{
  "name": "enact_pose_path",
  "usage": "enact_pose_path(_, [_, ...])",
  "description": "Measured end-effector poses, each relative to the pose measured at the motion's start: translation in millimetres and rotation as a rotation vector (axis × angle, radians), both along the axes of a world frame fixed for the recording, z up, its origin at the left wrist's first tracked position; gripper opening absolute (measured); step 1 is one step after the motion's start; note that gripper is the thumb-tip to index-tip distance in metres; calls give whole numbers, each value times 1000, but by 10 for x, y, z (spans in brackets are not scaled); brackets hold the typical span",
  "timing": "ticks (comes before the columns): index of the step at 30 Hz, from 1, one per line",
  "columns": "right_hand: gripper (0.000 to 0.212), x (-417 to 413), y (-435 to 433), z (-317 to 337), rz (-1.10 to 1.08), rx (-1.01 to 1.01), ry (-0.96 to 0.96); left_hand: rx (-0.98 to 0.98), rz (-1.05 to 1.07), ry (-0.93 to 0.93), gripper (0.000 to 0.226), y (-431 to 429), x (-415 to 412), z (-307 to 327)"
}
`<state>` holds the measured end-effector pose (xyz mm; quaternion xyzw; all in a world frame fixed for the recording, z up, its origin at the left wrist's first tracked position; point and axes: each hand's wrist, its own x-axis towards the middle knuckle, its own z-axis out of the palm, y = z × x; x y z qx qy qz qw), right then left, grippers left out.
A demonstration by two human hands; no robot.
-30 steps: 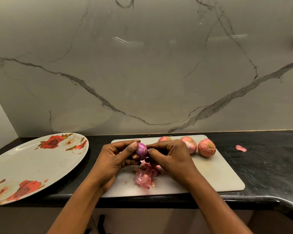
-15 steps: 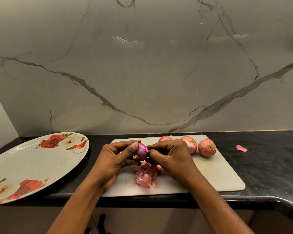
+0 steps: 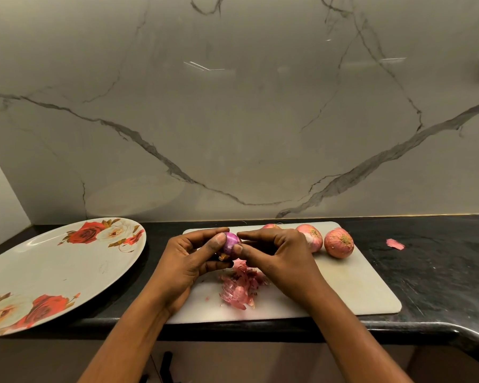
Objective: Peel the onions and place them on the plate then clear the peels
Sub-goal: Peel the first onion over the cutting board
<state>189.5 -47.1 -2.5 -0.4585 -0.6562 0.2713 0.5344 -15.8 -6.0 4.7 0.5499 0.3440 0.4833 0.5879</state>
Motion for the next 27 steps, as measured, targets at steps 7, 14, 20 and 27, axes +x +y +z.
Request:
enact_pose_path(7, [20,24,42,-32,-26,28,10,3,-6,-15,34,-3,-8,-8])
enact_pose_path(14, [11,16,84,-49,-71,6,47,-4,-52,-38,37,-4,-13,-11])
enact_pose_path(20, [10,20,96,-57,-69,5,53,11,-62,-25,41,1,-20,-14])
enact_pose_path(27, [11,27,103,-63,-133,-2,86,27,-49,-43,40,21,-43,-52])
